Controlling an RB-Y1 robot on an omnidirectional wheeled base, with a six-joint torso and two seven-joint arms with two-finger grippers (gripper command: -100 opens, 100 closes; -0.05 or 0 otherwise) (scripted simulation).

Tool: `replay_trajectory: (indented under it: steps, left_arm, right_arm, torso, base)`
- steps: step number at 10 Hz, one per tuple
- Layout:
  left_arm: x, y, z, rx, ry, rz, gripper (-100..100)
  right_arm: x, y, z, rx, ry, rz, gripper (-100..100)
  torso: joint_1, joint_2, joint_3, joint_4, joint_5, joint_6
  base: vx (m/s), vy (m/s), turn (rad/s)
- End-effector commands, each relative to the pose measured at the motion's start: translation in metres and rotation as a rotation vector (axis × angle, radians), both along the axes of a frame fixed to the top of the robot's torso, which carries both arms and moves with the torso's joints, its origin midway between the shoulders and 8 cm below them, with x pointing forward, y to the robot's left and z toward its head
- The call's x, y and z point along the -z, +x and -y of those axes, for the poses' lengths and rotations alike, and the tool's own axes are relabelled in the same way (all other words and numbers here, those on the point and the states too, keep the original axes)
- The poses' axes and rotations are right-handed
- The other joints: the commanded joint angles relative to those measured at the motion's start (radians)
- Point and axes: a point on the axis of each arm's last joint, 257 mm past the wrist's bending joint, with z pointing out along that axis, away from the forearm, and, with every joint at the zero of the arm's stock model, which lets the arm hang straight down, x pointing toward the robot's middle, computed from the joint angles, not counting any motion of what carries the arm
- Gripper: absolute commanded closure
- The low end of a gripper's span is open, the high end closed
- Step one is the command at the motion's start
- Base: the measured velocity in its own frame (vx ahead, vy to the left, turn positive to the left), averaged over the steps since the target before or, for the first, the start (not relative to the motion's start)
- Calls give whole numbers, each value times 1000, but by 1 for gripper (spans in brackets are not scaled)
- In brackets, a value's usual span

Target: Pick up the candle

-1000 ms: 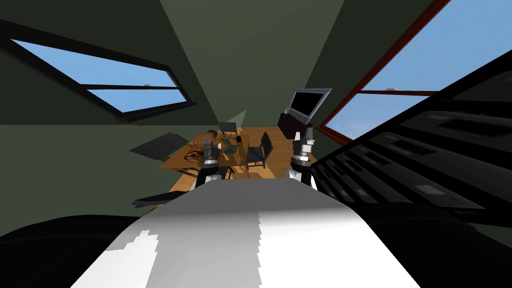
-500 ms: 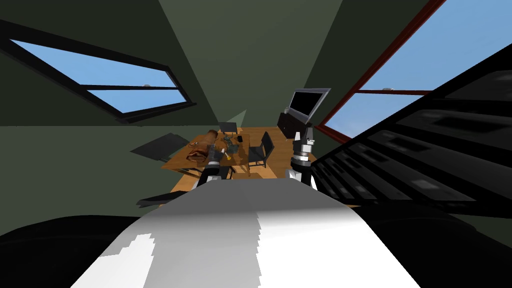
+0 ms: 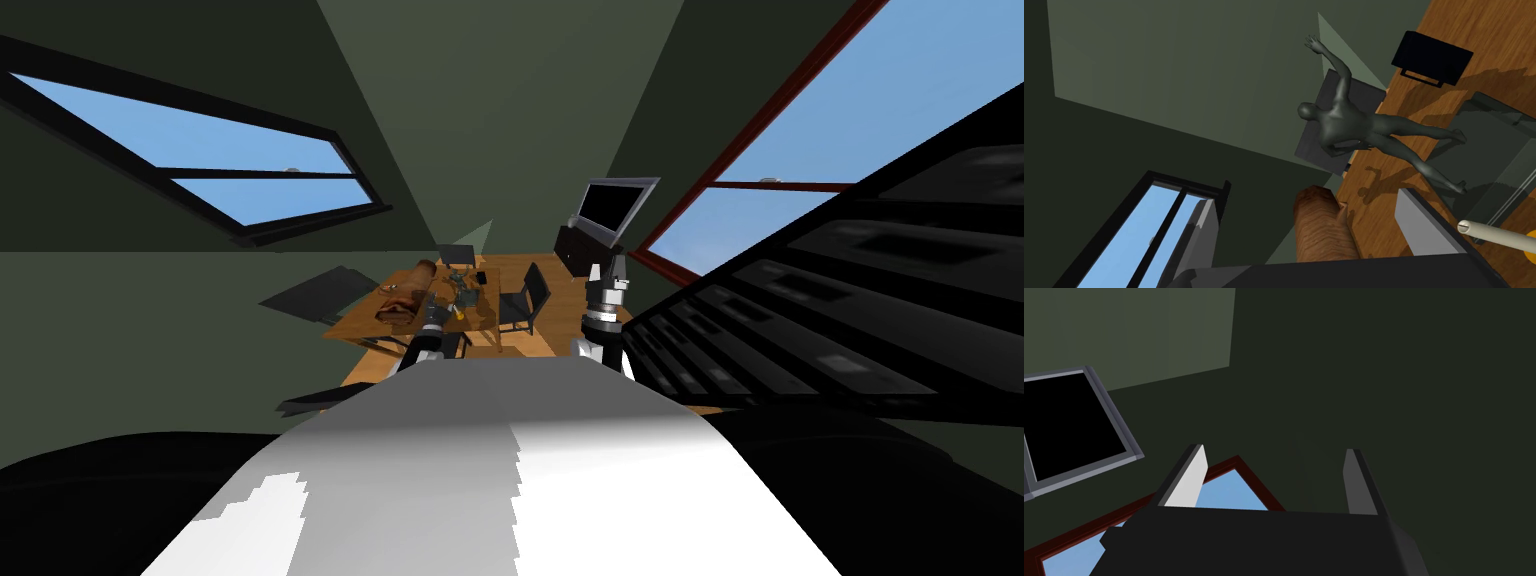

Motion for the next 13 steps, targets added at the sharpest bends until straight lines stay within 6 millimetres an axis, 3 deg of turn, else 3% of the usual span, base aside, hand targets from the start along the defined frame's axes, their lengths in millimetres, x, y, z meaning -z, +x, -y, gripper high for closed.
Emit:
replay_trajectory:
  steps: [1, 4, 6, 8, 11, 12, 13]
  left_arm:
    - [24, 2, -1, 1, -39, -66, -100]
    - [47, 3, -3, -1, -75, -135, -100]
    - [84, 5, -5, -7, -146, -230, -100]
    - [106, 4, -5, -12, -184, -298, -100]
    - [128, 3, -5, -19, -221, -365, -100]
    - [145, 3, -4, -24, -256, -414, -100]
    - [147, 2, -4, -25, -257, -420, -100]
  right_arm:
    - [0, 0, 0, 0, 0, 0, 0]
    - [0, 0, 0, 0, 0, 0, 0]
    - [0, 0, 0, 0, 0, 0, 0]
    - [0, 0, 0, 0, 0, 0, 0]
    - [0, 0, 0, 0, 0, 0, 0]
    - [0, 0, 0, 0, 0, 0, 0]
    - [0, 0, 0, 0, 0, 0, 0]
  torso:
    - [0, 0, 0, 0, 0, 0]
    - [0, -1, 0, 0, 0, 0]
    - [0, 0, 0, 0, 0, 0]
    - [1, -1, 0, 0, 0, 0]
    - [0, -1, -1, 0, 0, 0]
    - [-1, -1, -1, 0, 0, 0]
    - [0, -1, -1, 0, 0, 0]
  base:
    - [-2, 46, -27]
    - [-4, 39, -19]
    - [-7, 55, -39]
    - [0, 48, -28]
    - [3, 33, -21]
    - [6, 33, -29]
    - [6, 28, -20]
